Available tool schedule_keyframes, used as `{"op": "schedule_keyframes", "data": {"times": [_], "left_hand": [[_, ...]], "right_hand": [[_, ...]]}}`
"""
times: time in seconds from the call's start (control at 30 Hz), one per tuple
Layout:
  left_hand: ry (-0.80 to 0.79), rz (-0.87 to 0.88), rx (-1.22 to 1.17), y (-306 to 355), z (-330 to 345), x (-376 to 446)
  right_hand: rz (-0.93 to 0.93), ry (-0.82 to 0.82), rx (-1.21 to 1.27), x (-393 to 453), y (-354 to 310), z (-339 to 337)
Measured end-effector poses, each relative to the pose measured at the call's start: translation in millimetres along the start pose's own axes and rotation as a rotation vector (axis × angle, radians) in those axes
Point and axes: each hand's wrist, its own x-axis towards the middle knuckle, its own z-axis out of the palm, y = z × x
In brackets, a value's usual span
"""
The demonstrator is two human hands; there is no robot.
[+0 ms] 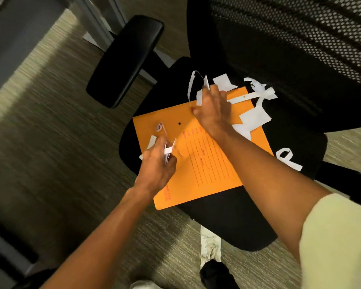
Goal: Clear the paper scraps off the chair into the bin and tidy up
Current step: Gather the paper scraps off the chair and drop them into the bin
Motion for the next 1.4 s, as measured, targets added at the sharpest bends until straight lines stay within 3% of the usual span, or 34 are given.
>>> {"op": "schedule_keyframes", "data": {"times": [0.3, 0.57, 0.77, 1.0, 1.23, 1.4], "left_hand": [[-0.021, -0.054, 0.007, -23.3, -8.9, -15.8], [-0.013, -0.133, 0.063, -14.3, -11.1, -20.1], [-0.017, -0.08, 0.16, 0.1, -6.8, -15.7], [-0.019, -0.076, 0.268, 2.0, 10.7, 1.9], [0.046, -0.172, 0.327, 1.7, 23.3, 19.1], [0.086, -0.307, 0.322, 3.1, 29.6, 29.1]], "right_hand": [[-0.085, 0.024, -0.106, -4.6, -5.3, 1.1], [-0.029, 0.121, 0.227, -16.9, 19.7, -35.7], [0.008, 0.145, 0.225, -45.7, 74.4, -56.0], [0.118, -0.095, 0.393, -68.5, 111.5, -60.0], [0.033, -0.42, 0.261, -89.4, 108.5, -57.9], [-0.022, -0.444, 0.149, -84.1, 108.9, -50.9]]}}
